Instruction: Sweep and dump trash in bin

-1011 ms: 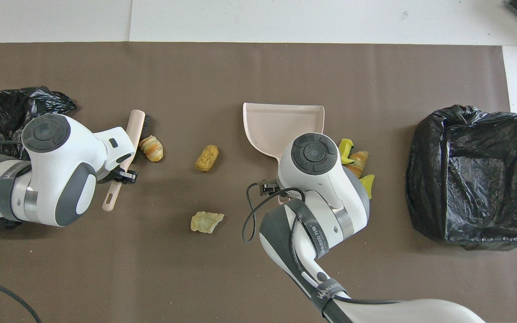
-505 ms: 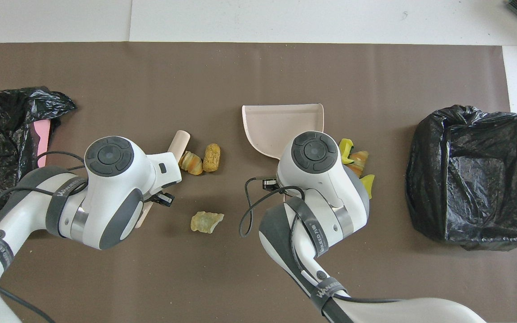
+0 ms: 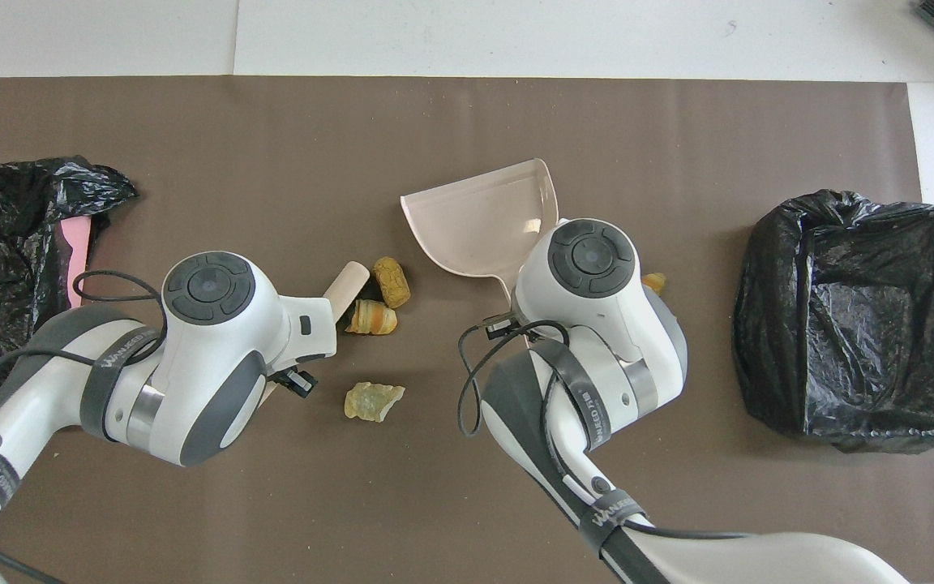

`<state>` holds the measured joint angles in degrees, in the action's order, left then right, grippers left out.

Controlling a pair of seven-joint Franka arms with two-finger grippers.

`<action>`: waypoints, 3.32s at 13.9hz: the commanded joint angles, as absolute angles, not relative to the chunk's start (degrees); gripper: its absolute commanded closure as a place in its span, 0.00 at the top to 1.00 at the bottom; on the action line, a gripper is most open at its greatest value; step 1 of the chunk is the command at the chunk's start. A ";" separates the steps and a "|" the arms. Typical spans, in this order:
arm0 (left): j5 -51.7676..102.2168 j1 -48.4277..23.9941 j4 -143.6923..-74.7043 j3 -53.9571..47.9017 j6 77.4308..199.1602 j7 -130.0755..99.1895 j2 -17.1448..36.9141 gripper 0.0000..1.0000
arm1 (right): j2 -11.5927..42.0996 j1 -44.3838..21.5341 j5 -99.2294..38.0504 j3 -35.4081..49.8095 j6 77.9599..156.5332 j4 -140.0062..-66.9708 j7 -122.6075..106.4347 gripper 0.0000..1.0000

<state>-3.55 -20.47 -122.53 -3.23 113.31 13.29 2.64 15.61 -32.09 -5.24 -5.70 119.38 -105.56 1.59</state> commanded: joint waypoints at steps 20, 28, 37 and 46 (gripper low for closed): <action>5.80 -21.71 -127.27 -2.99 122.17 -6.34 2.20 0.00 | 1.84 -32.52 12.92 -5.45 118.21 -122.07 -53.26 0.00; 6.85 -29.77 -129.72 -3.25 119.98 1.76 -0.43 0.00 | 4.22 -33.84 12.92 -5.36 121.02 -122.61 -50.71 0.00; 15.47 -35.51 -120.43 -2.73 107.51 -13.24 -2.46 0.00 | 4.75 -33.84 12.92 -5.36 121.20 -122.61 -50.62 0.00; 14.50 -35.15 -133.14 -2.81 103.35 -54.45 -12.73 0.00 | 6.15 -33.93 13.01 -5.36 123.22 -122.78 -52.29 0.00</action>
<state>14.50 -35.55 -127.74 -2.52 101.94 -46.14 -7.71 5.60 -33.93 11.52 -5.69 121.24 -122.06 -52.26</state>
